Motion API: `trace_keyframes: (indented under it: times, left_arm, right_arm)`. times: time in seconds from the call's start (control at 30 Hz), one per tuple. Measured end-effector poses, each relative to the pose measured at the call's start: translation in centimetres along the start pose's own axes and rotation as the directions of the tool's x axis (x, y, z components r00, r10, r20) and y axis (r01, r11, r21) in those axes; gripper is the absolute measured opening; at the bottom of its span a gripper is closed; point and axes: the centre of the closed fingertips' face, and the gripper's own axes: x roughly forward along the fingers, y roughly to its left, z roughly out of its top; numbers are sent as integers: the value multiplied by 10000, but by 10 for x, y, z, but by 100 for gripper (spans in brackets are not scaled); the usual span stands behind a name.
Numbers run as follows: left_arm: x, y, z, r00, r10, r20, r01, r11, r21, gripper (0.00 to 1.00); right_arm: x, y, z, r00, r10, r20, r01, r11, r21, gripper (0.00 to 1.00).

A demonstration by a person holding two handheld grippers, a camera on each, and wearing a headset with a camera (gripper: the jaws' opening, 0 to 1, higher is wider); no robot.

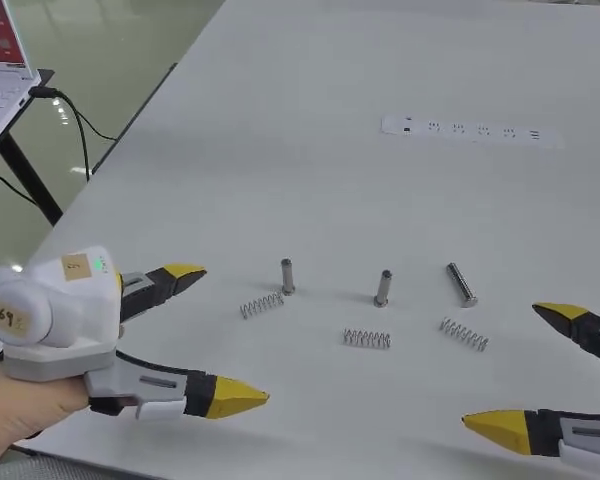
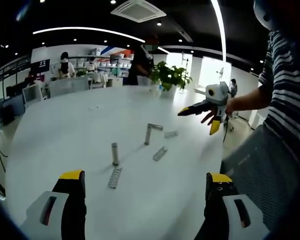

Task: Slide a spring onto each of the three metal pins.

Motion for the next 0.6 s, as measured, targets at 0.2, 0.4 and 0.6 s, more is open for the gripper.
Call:
trace_keyframes:
  times: [0.2, 0.4, 0.6]
  left_arm:
    - [1, 0, 1, 10000, -7, 27, 7, 10000, 15, 98]
    - [0, 2, 0, 10000, 38, 19, -38, 10000, -34, 98]
    - [0, 2, -1, 10000, 55, -2, -55, 10000, -64, 98]
  right_arm:
    - [-1, -1, -1, 10000, -25, -20, 25, 10000, 21, 99]
    - [-2, 0, -3, 10000, 22, -71, -21, 10000, 59, 99]
    - [-1, 1, -5, 9999, 50, -161, -50, 10000, 51, 98]
